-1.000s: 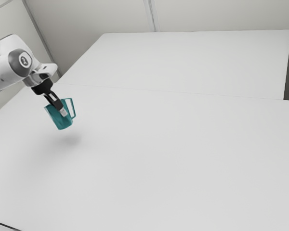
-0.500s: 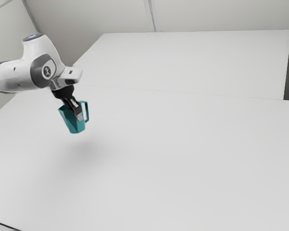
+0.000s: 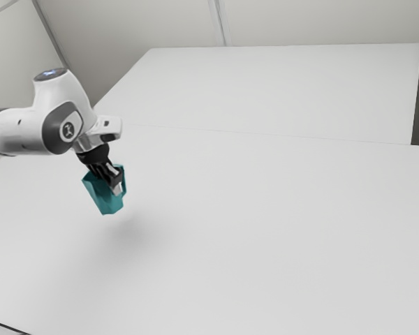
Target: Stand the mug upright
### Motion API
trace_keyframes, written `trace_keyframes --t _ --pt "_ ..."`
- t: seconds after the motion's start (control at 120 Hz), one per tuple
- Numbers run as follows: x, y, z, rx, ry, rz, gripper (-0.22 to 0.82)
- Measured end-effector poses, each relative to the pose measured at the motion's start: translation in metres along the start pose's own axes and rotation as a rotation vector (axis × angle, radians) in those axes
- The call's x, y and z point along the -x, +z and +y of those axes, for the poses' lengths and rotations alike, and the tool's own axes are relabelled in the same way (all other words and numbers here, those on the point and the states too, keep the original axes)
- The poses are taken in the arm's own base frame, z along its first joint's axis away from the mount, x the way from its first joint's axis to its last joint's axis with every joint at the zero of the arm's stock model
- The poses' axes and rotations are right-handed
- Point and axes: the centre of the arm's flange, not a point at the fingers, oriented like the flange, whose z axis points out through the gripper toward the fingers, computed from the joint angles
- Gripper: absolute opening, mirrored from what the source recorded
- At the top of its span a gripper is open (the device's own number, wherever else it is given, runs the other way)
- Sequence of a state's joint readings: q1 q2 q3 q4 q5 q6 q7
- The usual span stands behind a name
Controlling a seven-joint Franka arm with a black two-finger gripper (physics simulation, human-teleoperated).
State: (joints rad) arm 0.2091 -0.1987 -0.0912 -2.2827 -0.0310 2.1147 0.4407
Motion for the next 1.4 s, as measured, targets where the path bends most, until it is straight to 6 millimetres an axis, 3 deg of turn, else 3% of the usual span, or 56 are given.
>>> trace_keyframes --t 0.508,0.825,1.092,1.4 --pt "-0.01 0.042 0.046 -0.062 -0.057 0.017 -0.14" --pt "-0.021 0.077 0.056 -0.067 -0.097 0.009 -0.13" --pt "-0.027 0.088 0.059 -0.067 -0.139 0.02 -0.14" --pt "-0.031 0.079 0.068 -0.067 -0.156 0.052 0.15"
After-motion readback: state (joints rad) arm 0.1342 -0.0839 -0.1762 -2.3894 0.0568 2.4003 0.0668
